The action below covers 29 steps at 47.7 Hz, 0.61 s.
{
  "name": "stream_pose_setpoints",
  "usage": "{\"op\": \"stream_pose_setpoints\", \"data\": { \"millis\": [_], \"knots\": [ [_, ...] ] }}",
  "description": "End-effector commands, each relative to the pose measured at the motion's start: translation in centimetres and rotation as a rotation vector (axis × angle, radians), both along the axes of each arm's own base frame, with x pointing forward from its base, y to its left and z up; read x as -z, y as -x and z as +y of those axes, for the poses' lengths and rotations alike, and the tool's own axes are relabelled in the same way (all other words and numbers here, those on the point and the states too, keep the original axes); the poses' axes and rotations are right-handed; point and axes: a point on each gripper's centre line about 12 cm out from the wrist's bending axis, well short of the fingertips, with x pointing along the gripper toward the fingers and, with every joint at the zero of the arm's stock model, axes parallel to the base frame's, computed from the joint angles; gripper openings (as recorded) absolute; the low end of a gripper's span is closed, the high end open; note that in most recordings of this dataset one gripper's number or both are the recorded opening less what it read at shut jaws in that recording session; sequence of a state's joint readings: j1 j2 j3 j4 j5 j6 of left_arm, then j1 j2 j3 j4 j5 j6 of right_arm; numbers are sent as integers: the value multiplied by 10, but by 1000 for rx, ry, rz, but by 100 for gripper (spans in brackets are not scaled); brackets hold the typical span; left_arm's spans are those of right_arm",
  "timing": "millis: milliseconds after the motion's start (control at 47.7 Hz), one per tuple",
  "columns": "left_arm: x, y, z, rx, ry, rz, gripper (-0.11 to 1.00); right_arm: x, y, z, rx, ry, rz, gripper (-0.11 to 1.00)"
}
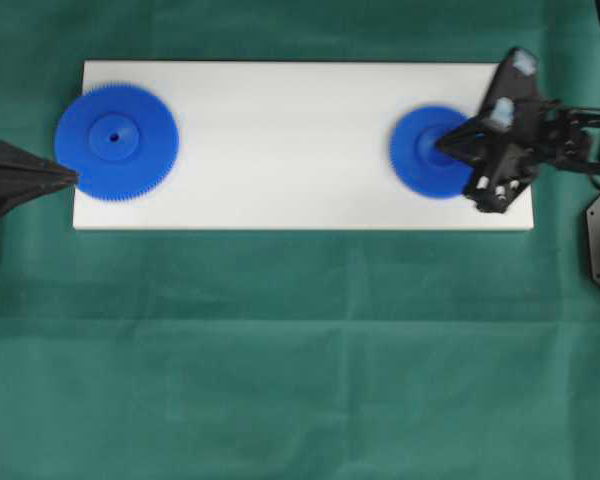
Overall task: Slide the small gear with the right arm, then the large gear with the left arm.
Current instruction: 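Slide the small gear back right to the board's right edge, then lift the right gripper off the small gear and hold beside it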
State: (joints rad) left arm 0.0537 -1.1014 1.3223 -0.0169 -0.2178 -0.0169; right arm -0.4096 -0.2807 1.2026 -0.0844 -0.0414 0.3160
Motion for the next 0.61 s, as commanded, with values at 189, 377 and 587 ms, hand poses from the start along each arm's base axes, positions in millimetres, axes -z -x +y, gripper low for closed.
{"op": "stream_pose_setpoints", "data": {
  "millis": [189,377,587],
  "knots": [
    [-4,-1,0,1,-1,-12,0,-5,43,10,70,-23,14,50],
    [-1,-1,0,1,0,-2,0,-12,45,10,77,-5,-32,50],
    [-1,-1,0,1,0,-2,0,-12,44,10,73,-3,-27,50]
  ]
}}
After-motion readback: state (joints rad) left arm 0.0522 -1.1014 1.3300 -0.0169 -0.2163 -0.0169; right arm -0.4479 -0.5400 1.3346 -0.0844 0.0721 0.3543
